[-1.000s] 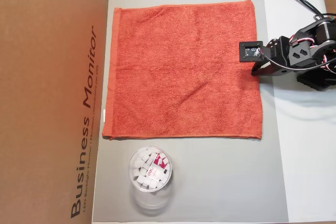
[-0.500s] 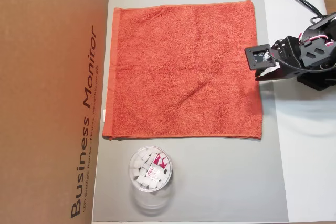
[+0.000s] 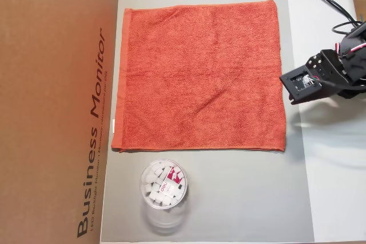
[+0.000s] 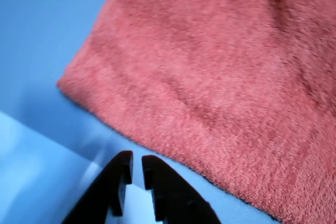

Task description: Fold the blanket.

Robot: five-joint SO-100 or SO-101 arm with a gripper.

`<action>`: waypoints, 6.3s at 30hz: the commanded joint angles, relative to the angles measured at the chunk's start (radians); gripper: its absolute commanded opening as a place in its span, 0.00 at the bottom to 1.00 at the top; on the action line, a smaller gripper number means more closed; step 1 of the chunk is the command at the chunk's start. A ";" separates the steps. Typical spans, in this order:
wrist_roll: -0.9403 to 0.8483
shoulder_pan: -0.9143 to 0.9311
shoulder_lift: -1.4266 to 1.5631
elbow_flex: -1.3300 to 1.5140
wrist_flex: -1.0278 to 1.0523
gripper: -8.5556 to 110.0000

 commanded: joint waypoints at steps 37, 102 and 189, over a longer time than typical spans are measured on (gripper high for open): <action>-0.502 -0.328 -0.445 -0.097 -0.278 0.20; -0.416 -0.311 -1.115 -0.209 -0.647 0.34; -0.413 -0.160 -0.537 -0.097 -0.762 0.07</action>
